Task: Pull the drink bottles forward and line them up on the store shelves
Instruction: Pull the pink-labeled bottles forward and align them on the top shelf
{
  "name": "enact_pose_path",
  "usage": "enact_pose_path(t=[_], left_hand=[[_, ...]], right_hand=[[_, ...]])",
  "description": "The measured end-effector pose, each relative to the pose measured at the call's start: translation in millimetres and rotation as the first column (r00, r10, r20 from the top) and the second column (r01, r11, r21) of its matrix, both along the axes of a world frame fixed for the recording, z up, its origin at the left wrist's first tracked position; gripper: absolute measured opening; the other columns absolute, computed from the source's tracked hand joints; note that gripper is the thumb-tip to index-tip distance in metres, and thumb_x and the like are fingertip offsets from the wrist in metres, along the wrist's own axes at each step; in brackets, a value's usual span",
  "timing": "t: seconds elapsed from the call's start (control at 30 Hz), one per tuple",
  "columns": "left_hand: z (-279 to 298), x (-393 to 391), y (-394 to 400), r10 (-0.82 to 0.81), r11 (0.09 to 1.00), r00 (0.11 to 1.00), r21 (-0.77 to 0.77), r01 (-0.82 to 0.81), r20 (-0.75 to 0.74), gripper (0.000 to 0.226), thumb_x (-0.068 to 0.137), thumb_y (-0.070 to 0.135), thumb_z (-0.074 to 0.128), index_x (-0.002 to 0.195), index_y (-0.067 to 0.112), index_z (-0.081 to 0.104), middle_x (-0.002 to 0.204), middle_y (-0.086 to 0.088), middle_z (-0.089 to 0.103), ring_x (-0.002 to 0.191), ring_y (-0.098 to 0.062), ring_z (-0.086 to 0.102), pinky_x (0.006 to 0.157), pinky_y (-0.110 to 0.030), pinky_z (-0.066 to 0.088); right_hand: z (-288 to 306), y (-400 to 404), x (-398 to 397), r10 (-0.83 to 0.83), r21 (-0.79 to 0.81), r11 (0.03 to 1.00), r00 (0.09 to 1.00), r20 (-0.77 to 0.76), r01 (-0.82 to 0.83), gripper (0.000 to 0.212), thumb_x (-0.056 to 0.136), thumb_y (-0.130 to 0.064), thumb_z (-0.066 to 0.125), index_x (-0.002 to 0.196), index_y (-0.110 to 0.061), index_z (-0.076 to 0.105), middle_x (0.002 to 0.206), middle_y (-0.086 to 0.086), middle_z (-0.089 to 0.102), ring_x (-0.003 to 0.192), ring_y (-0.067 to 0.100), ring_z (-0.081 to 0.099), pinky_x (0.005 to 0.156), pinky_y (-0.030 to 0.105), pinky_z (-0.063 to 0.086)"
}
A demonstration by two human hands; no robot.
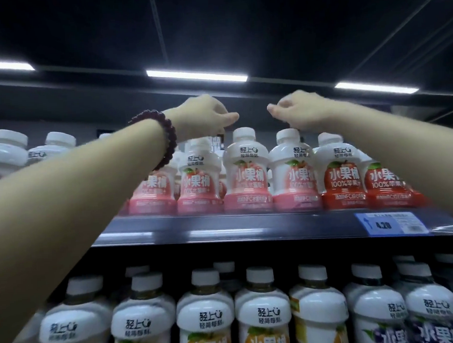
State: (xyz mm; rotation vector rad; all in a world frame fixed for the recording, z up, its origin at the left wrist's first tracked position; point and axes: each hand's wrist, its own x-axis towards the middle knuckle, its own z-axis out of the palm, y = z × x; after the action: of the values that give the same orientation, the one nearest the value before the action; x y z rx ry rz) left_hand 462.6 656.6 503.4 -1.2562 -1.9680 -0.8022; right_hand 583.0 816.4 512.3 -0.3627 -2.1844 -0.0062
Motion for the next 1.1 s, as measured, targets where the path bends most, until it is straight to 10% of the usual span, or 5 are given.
enact_pose_path(t=[0.4,0.67,0.83,1.0,1.1], left_hand=[[-12,-80,-111,0.182,0.983,0.983,-0.006,-0.183,-0.026,0.027,0.092,0.033,0.055,0.105,0.016,0.071,0.083,0.003,0.065,0.070,-0.005,0.056,0.051,-0.018,0.038],[-12,-91,-94,0.194,0.972,0.968,-0.105,-0.212,-0.157,0.039,0.096,0.040,0.046,0.105,0.010,0.069,0.086,-0.005,0.065,0.069,-0.017,0.054,0.056,-0.026,0.042],[-13,-93,-72,0.251,0.967,0.966,-0.031,-0.254,-0.067,0.042,0.093,0.046,0.043,0.101,0.014,0.068,0.094,-0.004,0.066,0.098,-0.025,0.055,0.113,-0.053,0.019],[-14,-94,-65,0.236,0.969,0.972,0.077,-0.236,0.007,0.025,0.085,0.033,0.052,0.094,0.020,0.072,0.094,-0.004,0.070,0.101,-0.028,0.059,0.116,-0.051,0.010],[-17,-89,-71,0.167,0.981,0.985,0.096,-0.171,0.046,0.025,0.083,0.031,0.053,0.095,0.023,0.073,0.095,-0.003,0.071,0.096,-0.027,0.061,0.109,-0.045,0.034]], right_hand=[[-14,-115,-103,0.129,0.086,0.988,0.991,0.023,-0.130,0.035,0.096,-0.030,0.046,0.109,-0.007,0.068,0.112,0.014,0.067,0.103,0.032,0.062,0.090,0.040,0.051],[-6,-122,-120,-0.189,0.038,0.982,0.955,0.231,0.185,0.037,0.097,-0.039,0.044,0.118,-0.016,0.063,0.113,0.009,0.065,0.097,0.029,0.063,0.091,0.041,0.051],[-7,-115,-116,-0.034,-0.059,0.997,0.974,0.223,0.048,0.025,0.096,-0.026,0.052,0.110,-0.013,0.068,0.109,0.011,0.068,0.098,0.028,0.066,0.087,0.040,0.056],[-11,-110,-112,0.055,-0.075,0.996,0.987,0.153,-0.044,0.027,0.095,-0.030,0.053,0.107,-0.013,0.070,0.106,0.009,0.070,0.096,0.025,0.066,0.087,0.039,0.054],[-12,-112,-104,0.056,-0.037,0.998,0.985,0.164,-0.051,0.030,0.096,-0.031,0.051,0.110,-0.011,0.069,0.107,0.008,0.070,0.095,0.024,0.067,0.082,0.035,0.054]])
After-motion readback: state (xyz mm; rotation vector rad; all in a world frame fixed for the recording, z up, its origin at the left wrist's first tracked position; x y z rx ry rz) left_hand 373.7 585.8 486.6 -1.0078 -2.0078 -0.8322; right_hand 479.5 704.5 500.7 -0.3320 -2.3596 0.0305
